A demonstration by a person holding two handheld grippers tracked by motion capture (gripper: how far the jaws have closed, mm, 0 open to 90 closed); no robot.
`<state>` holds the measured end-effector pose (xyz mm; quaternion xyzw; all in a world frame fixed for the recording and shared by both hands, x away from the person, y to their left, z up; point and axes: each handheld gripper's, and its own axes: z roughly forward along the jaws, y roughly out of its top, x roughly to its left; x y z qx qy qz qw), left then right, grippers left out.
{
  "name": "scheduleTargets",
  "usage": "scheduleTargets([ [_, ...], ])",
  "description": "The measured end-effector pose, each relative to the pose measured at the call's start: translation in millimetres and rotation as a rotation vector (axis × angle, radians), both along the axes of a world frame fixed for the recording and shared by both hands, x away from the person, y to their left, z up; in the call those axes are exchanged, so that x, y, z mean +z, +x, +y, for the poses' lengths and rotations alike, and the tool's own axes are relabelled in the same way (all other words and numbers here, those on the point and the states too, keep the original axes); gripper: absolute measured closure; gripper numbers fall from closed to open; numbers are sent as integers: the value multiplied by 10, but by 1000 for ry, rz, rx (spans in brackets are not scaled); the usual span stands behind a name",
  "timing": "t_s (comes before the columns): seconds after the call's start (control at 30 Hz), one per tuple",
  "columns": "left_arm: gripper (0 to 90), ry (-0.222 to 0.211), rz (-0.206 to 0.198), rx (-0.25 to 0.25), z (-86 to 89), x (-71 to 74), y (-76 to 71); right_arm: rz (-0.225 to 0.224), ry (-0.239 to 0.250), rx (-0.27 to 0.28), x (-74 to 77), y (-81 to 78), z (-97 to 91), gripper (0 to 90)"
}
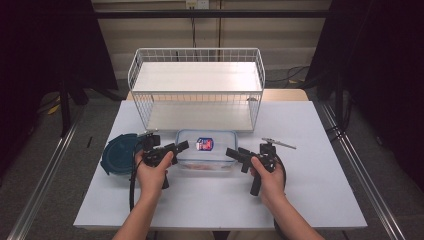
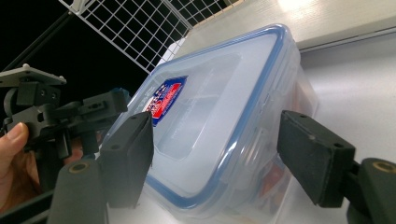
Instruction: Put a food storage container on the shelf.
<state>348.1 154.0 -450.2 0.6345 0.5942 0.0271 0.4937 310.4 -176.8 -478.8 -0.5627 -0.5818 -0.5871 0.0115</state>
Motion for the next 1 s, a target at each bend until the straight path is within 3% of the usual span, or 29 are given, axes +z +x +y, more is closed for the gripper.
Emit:
scheduleTargets([
  [0.13, 440, -12, 10, 28, 27, -8, -2, 2, -1, -13, -4, -7, -6, 299],
  [0.3, 509, -33, 28, -16, -56, -20, -35, 0, -28, -68, 20, -28, -69, 323],
  [0.4, 510, -44, 29, -29, -135, -34, -44, 10, -27, -103, 33, -35, -193, 388],
  [0.47, 483, -49, 34, -24, -139, -52, -34, 31, 7, -102, 20, -44, -255, 424],
  [0.6, 425, -80, 61, -14, -136, -75, -33, 46, -3, -117, -12, -59, -287, 402],
  [0.67, 403, -96, 68, -4, -147, -105, -38, 52, 17, -118, -31, -56, -284, 404],
  [0.73, 372, -135, 91, -3, -146, -143, -36, 54, 20, -119, -46, -53, -276, 400],
  [0.83, 346, -137, 90, -19, -160, -155, -40, 46, 30, -124, -56, -50, -265, 406],
  [1.0, 218, -134, 113, -49, -212, -204, -41, 75, 29, -116, -74, -32, -237, 396],
])
